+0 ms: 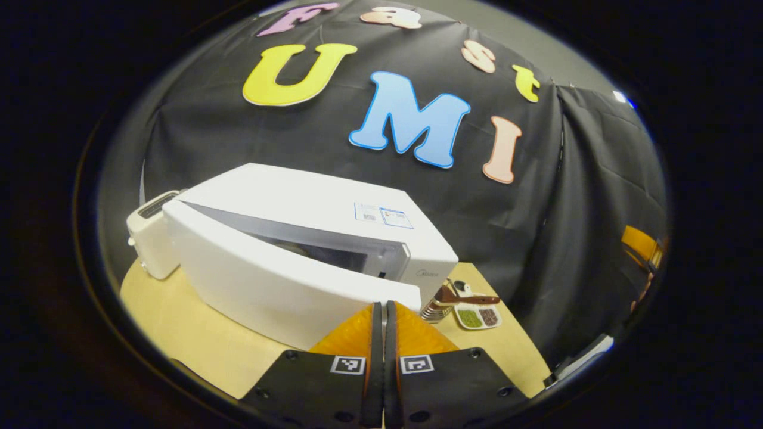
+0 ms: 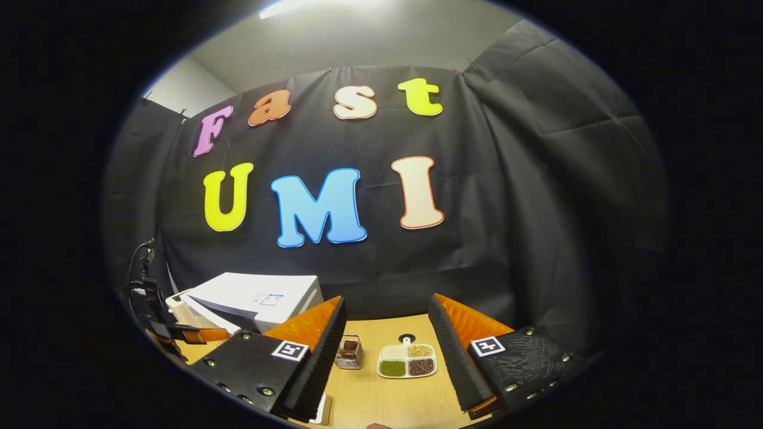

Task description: Open the microwave oven with the left hand, put the food in, and close the microwave oven.

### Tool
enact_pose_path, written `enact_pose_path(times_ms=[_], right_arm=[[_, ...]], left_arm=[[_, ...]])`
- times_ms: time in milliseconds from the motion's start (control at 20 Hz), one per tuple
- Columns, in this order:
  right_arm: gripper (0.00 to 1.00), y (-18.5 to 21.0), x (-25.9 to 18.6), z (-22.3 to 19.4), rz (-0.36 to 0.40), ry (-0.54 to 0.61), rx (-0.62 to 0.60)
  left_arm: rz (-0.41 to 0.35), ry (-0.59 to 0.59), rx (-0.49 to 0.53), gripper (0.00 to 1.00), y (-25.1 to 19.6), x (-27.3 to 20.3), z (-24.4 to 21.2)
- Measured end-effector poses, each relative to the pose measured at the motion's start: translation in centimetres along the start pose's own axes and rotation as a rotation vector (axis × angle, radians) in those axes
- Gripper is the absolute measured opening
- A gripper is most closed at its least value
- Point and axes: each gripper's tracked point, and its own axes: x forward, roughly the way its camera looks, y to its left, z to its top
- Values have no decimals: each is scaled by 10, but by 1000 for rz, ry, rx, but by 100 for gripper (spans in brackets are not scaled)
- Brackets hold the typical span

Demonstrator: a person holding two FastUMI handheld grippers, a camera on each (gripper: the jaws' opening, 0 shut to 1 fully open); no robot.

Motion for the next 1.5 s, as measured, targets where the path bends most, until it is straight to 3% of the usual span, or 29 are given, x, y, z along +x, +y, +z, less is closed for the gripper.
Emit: enact_pose_path(times_ms=[350,1050,1200,1400,1450,1500], right_arm=[[83,-9,14,-9,-13,22,-1],[83,8,22,-16,-23,42,-6],[83,20,18,-10,-19,30,-17],[83,54,7,20,2,-22,-30],[84,67,4,28,16,-34,-28],[85,79,-1,37,30,-44,-27]], left_arm=[[21,9,-14,7,2,49,15],[38,16,-35,8,15,61,17],[61,-60,30,8,17,36,45],[98,-270,167,7,17,-63,125],[97,-325,190,22,13,-88,146],[94,-381,213,48,8,-118,168]])
